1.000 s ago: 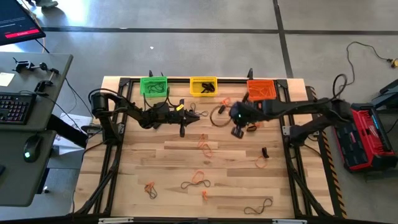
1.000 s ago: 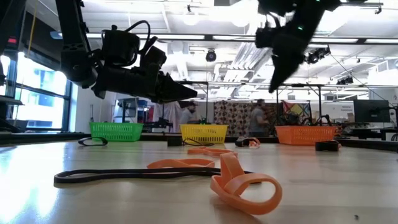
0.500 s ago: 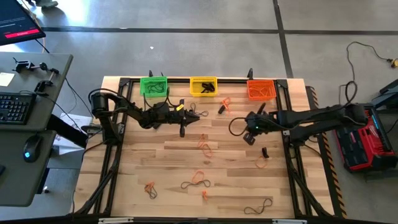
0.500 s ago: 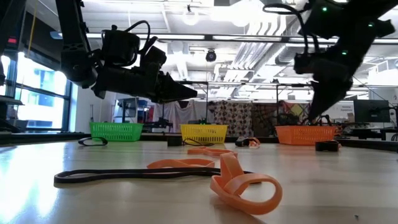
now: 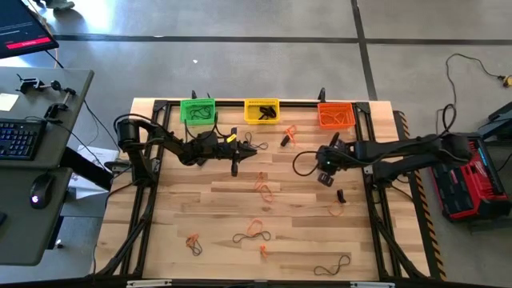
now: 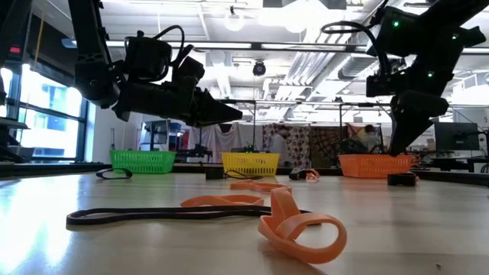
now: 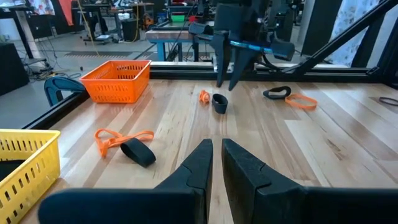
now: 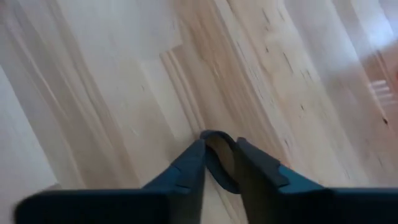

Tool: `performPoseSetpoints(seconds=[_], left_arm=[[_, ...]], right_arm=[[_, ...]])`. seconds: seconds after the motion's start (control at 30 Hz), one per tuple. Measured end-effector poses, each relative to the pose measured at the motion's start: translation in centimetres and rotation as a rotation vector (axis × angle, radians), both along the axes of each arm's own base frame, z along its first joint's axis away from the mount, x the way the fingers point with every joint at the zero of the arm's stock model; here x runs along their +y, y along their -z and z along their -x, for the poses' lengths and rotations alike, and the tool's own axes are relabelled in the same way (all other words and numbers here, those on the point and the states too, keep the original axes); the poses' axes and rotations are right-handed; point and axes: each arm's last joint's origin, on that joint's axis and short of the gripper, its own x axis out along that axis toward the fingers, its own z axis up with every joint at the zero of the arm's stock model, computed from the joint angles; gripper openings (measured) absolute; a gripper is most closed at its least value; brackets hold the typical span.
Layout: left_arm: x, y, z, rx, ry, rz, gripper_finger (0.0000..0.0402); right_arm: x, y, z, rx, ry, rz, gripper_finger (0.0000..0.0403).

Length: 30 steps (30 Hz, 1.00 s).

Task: Sort rubber bands into baskets
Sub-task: Put the black rubber band into the yellow bin

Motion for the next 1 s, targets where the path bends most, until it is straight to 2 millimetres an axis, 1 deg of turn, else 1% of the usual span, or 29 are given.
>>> performPoseSetpoints(seconds=[0.13, 0.23, 0.33, 0.47, 0.53, 0.63, 0.77, 0.83, 0.87, 0.9, 1.0], left_arm=[[0.0, 0.0, 0.0, 0.000, 0.000, 0.000, 0.0025], [0.0, 0.0, 0.0, 0.000, 0.000, -0.001, 0.0025], [0.0, 0.0, 0.0, 0.000, 0.001, 0.000, 0.0025], [0.0, 0.0, 0.0, 0.001, 0.000, 0.000, 0.0025], [0.0, 0.0, 0.0, 0.001, 0.001, -0.001, 0.0025], [0.0, 0.0, 0.0, 0.001, 0.002, 0.000, 0.0025], [0.0, 0.0, 0.0, 0.001, 0.002, 0.000, 0.0025], [0.0, 0.1, 0.2, -0.005, 0.002, -0.010, 0.0023], [0.0, 0.1, 0.4, -0.006, 0.000, -0.012, 0.0020], [0.1, 0.2, 0.7, -0.010, -0.004, -0.013, 0.0017], [0.2, 0.6, 1.6, -0.014, -0.007, -0.001, 0.0005]], right_arm=[[0.0, 0.8, -0.4, 0.052, -0.028, 0.006, 0.0132], [-0.1, 1.7, -0.9, 0.100, -0.050, 0.015, 0.0153], [-0.2, 2.6, -1.4, 0.155, -0.090, 0.055, 0.0159], [-0.3, 3.5, -1.6, 0.213, -0.084, 0.088, 0.0160], [-0.3, 3.8, -1.7, 0.228, -0.092, 0.062, 0.0153], [-0.3, 4.1, -1.9, 0.238, -0.095, 0.051, 0.0126], [-0.2, 4.2, -2.0, 0.230, -0.100, 0.034, 0.0065], [-0.2, 4.0, -2.2, 0.221, -0.101, 0.029, 0.0027], [-0.3, 3.8, -2.5, 0.208, -0.100, 0.034, 0.0014], [-0.3, 3.4, -2.8, 0.183, -0.099, 0.038, 0.0008], [-0.4, 2.6, -4.0, 0.100, -0.116, 0.052, 0.0015]])
